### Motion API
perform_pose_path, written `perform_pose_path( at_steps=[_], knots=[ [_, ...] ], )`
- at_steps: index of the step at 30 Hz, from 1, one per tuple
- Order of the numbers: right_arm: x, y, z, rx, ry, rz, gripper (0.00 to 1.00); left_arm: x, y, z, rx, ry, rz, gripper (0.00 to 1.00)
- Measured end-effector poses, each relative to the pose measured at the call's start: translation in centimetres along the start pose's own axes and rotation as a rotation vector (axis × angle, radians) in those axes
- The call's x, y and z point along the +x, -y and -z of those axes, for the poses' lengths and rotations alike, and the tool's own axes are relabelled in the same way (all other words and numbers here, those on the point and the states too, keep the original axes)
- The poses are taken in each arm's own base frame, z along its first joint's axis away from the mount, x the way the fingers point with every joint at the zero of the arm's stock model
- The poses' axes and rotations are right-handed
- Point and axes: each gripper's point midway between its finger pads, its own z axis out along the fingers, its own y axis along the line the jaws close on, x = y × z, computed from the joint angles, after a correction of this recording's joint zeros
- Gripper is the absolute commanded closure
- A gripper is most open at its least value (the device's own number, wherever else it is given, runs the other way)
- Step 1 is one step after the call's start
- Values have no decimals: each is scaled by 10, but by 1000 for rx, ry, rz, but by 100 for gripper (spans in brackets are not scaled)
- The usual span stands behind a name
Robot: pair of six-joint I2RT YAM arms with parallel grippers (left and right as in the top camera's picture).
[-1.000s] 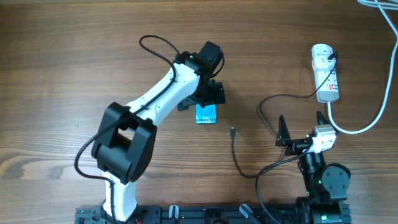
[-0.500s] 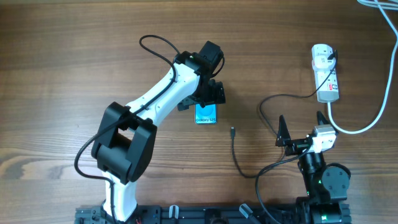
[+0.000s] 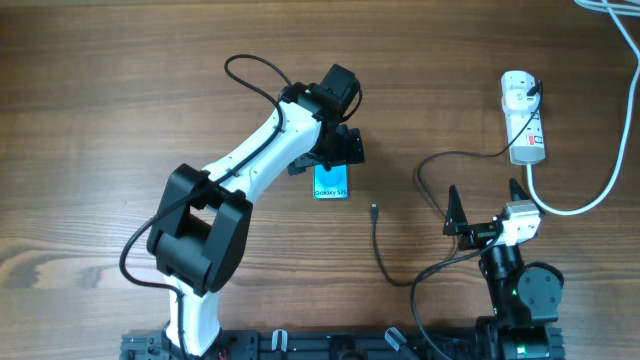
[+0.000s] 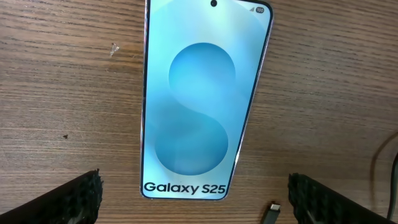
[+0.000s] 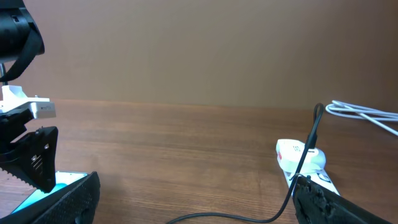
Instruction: Plug charger to phone and switch on socket
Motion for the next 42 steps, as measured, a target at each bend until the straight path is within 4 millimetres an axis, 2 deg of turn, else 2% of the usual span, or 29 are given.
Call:
perform_pose_path(
  at_steps=[18,22,26,30,35,42],
  knots=[
    [0,0,0,0,0,0,1,-4,5,-1,-21,51,-21,0],
    [0,0,0,0,0,0,0,-7,18,-1,-31,115,-77,0],
    [0,0,0,0,0,0,0,-13,19,-1,-34,146,-97,0],
    [0,0,0,0,0,0,0,-15,18,-12,-49,140,-134,0],
    [0,0,0,0,0,0,0,-14,11,-42,-99,110,-172,0],
    [0,0,0,0,0,0,0,-14,9,-52,-115,97,-213,0]
  ],
)
